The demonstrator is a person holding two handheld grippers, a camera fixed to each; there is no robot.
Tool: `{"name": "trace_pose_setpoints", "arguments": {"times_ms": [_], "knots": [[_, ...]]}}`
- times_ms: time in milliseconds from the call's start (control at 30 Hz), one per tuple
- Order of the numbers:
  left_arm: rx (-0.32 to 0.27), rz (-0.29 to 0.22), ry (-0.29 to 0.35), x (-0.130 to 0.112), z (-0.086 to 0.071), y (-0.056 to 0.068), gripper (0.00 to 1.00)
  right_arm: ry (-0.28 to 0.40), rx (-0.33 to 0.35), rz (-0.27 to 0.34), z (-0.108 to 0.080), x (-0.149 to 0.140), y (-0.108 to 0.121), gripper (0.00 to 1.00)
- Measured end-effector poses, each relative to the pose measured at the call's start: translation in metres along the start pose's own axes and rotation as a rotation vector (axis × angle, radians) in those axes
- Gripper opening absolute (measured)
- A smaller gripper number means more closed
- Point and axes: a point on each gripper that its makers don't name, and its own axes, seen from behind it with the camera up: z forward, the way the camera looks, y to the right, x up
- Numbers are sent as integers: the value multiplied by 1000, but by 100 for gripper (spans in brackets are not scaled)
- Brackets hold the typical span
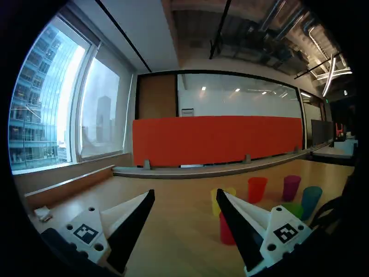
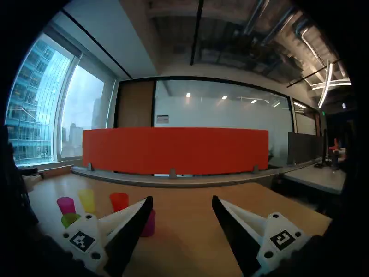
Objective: Pour water
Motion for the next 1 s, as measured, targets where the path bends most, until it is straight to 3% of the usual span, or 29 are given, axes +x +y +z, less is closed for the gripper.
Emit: {"name": "trace_pose_setpoints", "arguments": {"times_ms": [500,1000], "knots": [[-15,-34,6,-13,2,0,100,-16,-1,4,1,0,-2,99],[-3,-33,-4,-20,4,-4,100,-16,-14,19,0,2,6,99]]}}
